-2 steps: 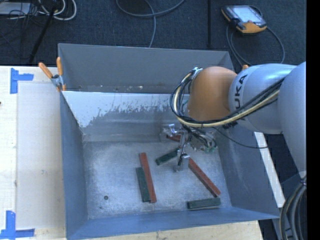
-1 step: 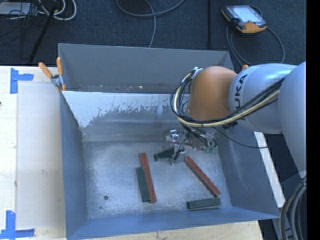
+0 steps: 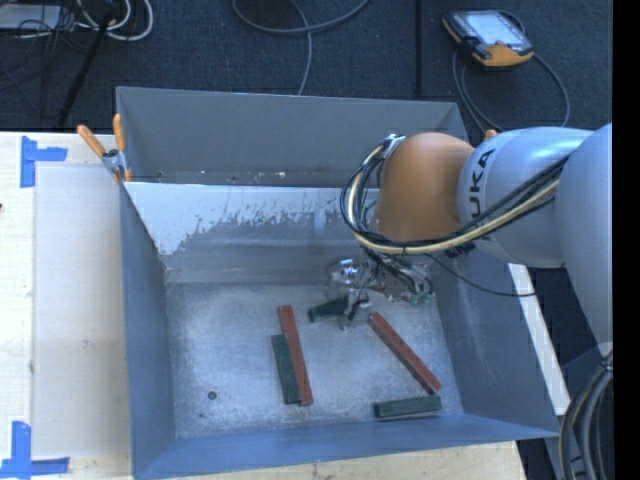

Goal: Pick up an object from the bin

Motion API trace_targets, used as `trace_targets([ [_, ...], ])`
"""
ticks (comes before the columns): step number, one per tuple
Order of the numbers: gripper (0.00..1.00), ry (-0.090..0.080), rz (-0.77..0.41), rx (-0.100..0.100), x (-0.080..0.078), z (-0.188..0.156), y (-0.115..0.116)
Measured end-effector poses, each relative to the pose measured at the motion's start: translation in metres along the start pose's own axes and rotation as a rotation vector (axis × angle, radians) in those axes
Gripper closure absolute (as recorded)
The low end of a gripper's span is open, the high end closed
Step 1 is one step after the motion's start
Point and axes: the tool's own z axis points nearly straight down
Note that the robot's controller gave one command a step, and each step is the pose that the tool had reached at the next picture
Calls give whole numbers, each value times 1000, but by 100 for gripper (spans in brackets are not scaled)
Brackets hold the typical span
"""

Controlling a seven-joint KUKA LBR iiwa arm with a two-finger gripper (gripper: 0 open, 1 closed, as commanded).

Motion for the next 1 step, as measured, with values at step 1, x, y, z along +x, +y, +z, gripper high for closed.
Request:
trace_targets([
  [1,100,-3,5,2,-9,-213,57],
])
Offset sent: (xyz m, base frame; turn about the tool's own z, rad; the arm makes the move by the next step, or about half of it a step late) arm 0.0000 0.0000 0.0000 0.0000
